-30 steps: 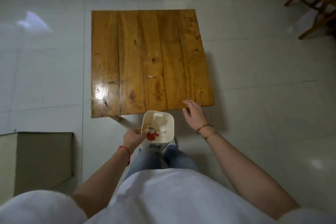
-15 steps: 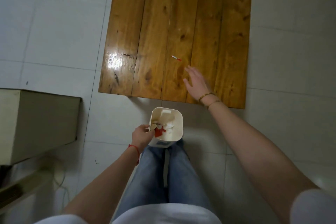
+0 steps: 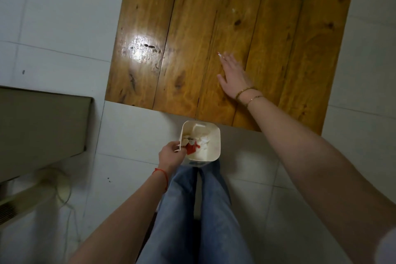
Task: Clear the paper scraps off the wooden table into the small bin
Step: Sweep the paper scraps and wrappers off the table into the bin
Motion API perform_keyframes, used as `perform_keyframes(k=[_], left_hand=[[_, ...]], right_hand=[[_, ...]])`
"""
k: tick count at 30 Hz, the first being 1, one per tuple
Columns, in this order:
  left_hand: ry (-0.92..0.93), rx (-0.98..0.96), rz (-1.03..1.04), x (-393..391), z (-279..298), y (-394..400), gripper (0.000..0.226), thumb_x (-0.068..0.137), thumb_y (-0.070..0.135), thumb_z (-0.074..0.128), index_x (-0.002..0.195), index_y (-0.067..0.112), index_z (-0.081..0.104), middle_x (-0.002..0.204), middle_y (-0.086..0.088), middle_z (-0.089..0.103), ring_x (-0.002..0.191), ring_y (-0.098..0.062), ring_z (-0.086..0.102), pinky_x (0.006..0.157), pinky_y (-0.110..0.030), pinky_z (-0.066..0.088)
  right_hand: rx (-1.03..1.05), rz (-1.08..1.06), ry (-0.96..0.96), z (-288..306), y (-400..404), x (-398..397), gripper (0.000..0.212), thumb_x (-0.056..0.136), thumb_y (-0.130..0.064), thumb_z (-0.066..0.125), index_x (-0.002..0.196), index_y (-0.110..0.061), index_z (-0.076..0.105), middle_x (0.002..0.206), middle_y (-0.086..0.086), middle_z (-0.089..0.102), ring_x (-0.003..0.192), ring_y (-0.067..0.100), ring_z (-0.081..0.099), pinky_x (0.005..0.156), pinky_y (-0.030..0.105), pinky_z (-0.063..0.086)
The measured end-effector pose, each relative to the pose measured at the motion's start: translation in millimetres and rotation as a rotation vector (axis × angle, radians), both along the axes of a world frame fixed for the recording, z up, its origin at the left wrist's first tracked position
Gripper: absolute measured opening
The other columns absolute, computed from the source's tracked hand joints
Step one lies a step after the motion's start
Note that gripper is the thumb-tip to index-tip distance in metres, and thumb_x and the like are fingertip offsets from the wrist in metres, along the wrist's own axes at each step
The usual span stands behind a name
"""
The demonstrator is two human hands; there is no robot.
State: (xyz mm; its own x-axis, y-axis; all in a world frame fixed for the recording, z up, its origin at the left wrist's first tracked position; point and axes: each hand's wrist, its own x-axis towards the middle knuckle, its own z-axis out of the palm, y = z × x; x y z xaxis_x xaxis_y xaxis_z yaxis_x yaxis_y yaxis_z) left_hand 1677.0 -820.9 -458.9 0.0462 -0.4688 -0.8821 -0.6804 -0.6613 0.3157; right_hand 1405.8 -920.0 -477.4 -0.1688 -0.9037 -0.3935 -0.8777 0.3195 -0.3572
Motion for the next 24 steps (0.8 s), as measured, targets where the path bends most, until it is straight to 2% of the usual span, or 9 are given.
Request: perform_keyframes(k=[5, 9, 14, 16, 20, 24], left_hand=[[-0.009, 0.011, -0.007, -3.4, -7.5, -7.9, 0.046, 0.082, 0.025, 0.066, 0.125, 0.01, 0.057, 0.121, -0.011, 0.065, 0.104, -0.024, 0.061, 0.096, -0.036, 0.05], [-0.014, -0.008, -0.015, -6.5, -2.5, -7.8, 0.047, 0.081, 0.024, 0.065, 0.126, 0.009, 0.058, 0.12, -0.011, 0.066, 0.106, -0.026, 0.062, 0.095, -0.034, 0.049], [0.005, -0.008, -0.014, -10.3, 13.6, 3.0, 0.045, 0.081, 0.026, 0.065, 0.123, 0.009, 0.06, 0.119, -0.011, 0.067, 0.106, -0.025, 0.062, 0.093, -0.032, 0.048], [0.011, -0.003, -0.014, -10.4, 22.0, 9.1, 0.046, 0.081, 0.026, 0.065, 0.123, 0.009, 0.06, 0.119, -0.011, 0.067, 0.107, -0.025, 0.062, 0.096, -0.034, 0.048], [0.01, 0.017, -0.005, -8.1, 41.5, 22.6, 0.046, 0.081, 0.024, 0.066, 0.125, 0.009, 0.058, 0.122, -0.012, 0.065, 0.111, -0.027, 0.06, 0.1, -0.039, 0.047], [0.021, 0.011, -0.014, -6.3, 65.1, 35.7, 0.046, 0.081, 0.024, 0.067, 0.124, 0.01, 0.059, 0.121, -0.012, 0.066, 0.111, -0.027, 0.061, 0.1, -0.04, 0.047]], right_hand=[[-0.057, 0.151, 0.027, 0.4, 31.0, 14.1, 0.056, 0.099, -0.03, 0.032, 0.15, -0.014, 0.014, 0.159, 0.006, 0.017, 0.147, 0.02, 0.01, 0.12, 0.035, 0.007], [0.018, 0.369, 0.016, 7.4, 93.1, 47.0, 0.057, 0.098, -0.032, 0.03, 0.15, -0.015, 0.013, 0.159, 0.005, 0.014, 0.147, 0.02, 0.008, 0.12, 0.037, 0.005], [0.097, 0.475, -0.146, 14.7, 169.6, 91.7, 0.055, 0.099, -0.031, 0.032, 0.149, -0.015, 0.016, 0.16, 0.005, 0.011, 0.148, 0.018, 0.003, 0.119, 0.034, -0.002], [0.096, 0.411, -0.223, 20.1, 186.8, 100.2, 0.053, 0.1, -0.029, 0.033, 0.149, -0.014, 0.021, 0.159, 0.004, 0.015, 0.148, 0.017, 0.005, 0.12, 0.032, -0.002], [0.07, 0.02, -0.311, 37.3, 201.4, 100.5, 0.052, 0.099, -0.027, 0.038, 0.147, -0.013, 0.026, 0.158, 0.005, 0.021, 0.147, 0.017, 0.011, 0.121, 0.04, 0.015], [0.115, -0.346, -0.287, 58.3, 216.3, 93.9, 0.055, 0.098, -0.031, 0.038, 0.149, -0.016, 0.021, 0.159, 0.002, 0.018, 0.145, 0.017, 0.017, 0.112, 0.026, 0.013]])
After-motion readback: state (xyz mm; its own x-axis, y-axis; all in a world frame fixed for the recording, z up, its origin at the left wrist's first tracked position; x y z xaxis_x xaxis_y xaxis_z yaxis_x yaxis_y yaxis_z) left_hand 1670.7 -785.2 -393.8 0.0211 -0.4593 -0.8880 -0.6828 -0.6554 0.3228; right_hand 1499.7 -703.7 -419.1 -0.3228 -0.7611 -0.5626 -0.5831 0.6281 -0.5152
